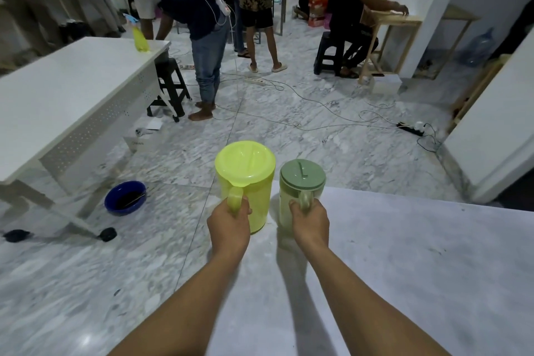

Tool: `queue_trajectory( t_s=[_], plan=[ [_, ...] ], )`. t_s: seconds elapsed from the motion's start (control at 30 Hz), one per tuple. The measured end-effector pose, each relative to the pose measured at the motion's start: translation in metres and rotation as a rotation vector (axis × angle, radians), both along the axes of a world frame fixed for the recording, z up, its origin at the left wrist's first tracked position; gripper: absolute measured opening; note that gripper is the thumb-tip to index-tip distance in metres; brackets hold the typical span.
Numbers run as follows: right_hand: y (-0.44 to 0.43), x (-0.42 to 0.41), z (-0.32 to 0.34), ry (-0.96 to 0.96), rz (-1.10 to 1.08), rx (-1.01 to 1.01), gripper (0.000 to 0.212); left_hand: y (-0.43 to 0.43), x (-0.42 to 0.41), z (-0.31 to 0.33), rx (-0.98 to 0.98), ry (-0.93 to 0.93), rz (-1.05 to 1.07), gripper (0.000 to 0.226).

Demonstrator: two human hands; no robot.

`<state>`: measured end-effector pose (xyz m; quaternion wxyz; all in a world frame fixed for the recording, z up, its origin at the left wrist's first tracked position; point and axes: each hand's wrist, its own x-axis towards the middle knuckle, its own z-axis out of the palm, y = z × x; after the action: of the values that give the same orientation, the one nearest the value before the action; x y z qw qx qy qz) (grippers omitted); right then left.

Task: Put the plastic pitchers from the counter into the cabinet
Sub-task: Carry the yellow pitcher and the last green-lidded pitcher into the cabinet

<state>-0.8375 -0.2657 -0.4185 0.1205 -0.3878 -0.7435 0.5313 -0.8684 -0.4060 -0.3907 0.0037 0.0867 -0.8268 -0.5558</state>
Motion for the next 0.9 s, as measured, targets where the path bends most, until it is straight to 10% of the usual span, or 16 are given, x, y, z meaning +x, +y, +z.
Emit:
queue_trajectory(
  t_s=[0.9],
  plan=[
    [-0.017,0.152,0.247,0.272,-0.505,0.234,0.024,0.018,0.042,0.214,0.167,0.267,-0.535,0.034]
  ],
)
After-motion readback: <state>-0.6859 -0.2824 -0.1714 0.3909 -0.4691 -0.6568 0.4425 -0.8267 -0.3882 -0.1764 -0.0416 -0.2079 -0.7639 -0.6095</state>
